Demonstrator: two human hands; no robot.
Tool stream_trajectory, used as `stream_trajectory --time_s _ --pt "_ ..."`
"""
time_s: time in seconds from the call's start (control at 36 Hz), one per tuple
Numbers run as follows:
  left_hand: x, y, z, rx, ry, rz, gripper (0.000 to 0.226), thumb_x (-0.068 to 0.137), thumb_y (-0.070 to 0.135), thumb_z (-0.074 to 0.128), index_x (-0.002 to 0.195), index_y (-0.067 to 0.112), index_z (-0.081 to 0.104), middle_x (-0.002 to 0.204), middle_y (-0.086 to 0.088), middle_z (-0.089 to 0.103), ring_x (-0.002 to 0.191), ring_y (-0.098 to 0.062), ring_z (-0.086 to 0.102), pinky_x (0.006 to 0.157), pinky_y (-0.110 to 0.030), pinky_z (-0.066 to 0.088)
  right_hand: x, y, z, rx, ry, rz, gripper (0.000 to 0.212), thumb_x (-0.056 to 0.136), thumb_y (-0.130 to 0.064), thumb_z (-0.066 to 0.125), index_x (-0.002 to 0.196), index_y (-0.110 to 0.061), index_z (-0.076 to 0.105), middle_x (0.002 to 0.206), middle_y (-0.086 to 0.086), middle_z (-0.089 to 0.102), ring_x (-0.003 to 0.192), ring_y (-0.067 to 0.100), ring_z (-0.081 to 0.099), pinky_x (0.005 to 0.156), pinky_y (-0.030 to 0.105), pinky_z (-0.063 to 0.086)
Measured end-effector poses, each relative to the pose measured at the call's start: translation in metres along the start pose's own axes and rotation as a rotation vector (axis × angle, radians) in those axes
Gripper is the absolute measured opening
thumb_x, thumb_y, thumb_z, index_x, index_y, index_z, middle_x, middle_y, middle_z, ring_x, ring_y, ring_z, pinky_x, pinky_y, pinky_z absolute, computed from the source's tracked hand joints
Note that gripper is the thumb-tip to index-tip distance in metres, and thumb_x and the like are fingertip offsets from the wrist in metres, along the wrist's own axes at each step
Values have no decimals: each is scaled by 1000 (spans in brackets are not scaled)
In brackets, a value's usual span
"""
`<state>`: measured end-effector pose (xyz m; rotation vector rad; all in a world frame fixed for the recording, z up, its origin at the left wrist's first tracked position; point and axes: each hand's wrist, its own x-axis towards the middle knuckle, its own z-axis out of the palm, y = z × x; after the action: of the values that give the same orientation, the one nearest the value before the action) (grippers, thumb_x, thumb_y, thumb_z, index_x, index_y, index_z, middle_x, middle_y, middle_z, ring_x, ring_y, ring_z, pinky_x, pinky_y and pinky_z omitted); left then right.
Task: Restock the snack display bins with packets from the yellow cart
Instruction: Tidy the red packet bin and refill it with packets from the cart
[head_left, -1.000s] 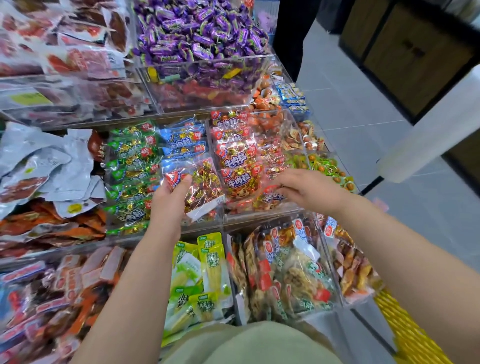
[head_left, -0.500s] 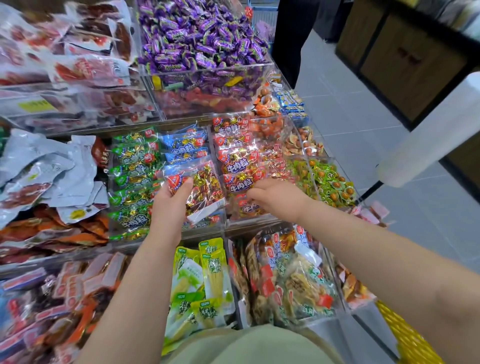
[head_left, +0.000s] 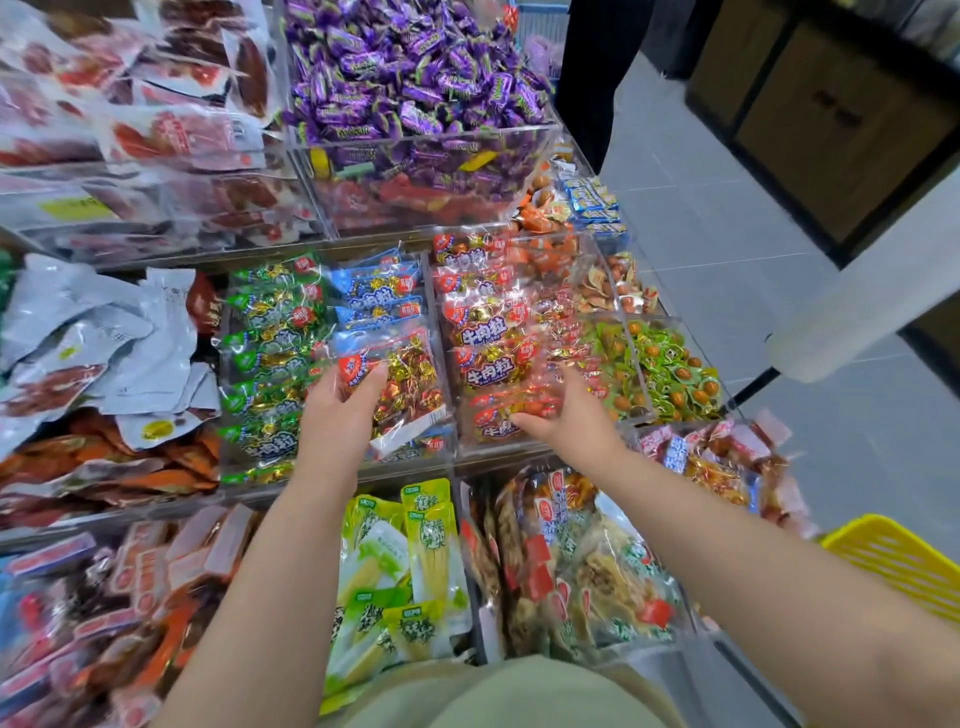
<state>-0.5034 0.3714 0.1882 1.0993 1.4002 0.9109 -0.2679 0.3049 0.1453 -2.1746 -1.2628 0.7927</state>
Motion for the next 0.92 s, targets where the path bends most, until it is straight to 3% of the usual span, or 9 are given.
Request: stream_trajectory --time_s 0.06,0.14,0.22,0.28,0.42,0.56,0.67,0.81,0.92 --pt "2 -1 1 14 4 3 45 78 52 62 117 29 60 117 0 65 104 -20 62 47 -19 49 6 -5 5 -74 -62 -44 99 73 -55 69 148 -20 16 140 2 48 116 23 55 88 34 49" --pt "4 3 2 35 4 -32 70 68 61 61 128 27 55 127 -3 61 112 -26 60 58 -29 51 18 -18 11 -131 -107 -53 101 81 -49 66 151 -22 -2 141 5 47 110 23 59 86 34 50" --pt "4 9 5 45 22 -24 26 81 53 62 105 43 63 115 2 68 102 -17 65 67 -34 53 26 -24 11 -180 -155 -42 106 82 -47 65 149 -22 -12 140 8 48 94 22 64 76 34 51" --pt "4 13 8 54 35 3 6 86 49 61 91 49 64 102 10 71 97 -18 66 63 -30 51 28 -22 4 -99 -239 -31 111 79 -47 69 149 -25 -14 146 8 40 107 24 59 81 31 47" --pt "6 24 23 -10 -6 -35 41 76 55 65 113 40 61 118 -2 66 105 -27 64 62 -33 51 21 -15 -27 255 -374 63 111 70 -60 70 149 -34 -4 157 0 16 138 25 29 109 42 30" --pt "9 36 52 100 -169 -54 102 56 73 60 142 19 42 131 -4 60 81 -23 68 49 -29 48 14 -25 -69 396 -77 -124 71 78 -50 67 140 -35 36 146 -13 37 131 10 38 107 38 36" --pt "8 45 84 187 -282 -1 72 73 68 58 130 24 54 120 -5 65 57 -15 63 44 -27 49 22 -45 -103 169 -7 -397 69 74 -45 74 134 -39 42 134 -20 37 124 3 36 103 26 29" --pt "10 57 115 263 -347 18 100 58 81 52 142 27 42 137 0 56 122 -26 55 102 -48 45 46 -61 -126 37 -154 -502 73 68 -36 81 133 -30 47 116 -19 53 107 -2 49 88 4 35" --pt "14 59 126 128 -381 55 48 82 53 63 121 26 59 115 4 69 108 -18 63 94 -42 51 62 -56 -140 -83 -176 -392 38 67 -42 80 100 -36 61 95 -14 60 76 -5 54 68 11 43"
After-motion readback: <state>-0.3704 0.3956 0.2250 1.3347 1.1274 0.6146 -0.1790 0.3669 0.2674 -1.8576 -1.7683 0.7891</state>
